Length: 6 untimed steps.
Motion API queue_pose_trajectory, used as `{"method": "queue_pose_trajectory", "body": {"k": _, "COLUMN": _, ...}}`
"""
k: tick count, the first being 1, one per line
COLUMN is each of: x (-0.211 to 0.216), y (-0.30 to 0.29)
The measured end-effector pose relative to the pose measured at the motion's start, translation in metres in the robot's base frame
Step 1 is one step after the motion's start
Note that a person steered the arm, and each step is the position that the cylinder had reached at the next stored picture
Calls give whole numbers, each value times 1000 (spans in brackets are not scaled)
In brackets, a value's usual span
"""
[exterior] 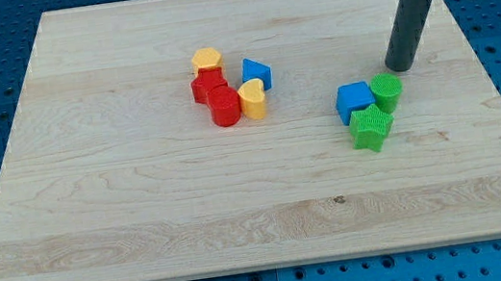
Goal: Put your arm on the right side of green star
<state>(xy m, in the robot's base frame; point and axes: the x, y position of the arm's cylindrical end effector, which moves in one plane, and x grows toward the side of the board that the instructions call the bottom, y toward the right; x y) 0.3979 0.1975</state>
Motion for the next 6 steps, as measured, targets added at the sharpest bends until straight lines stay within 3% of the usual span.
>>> {"method": "queue_pose_trajectory", "body": {"k": 6, "x": 0, "y": 70}}
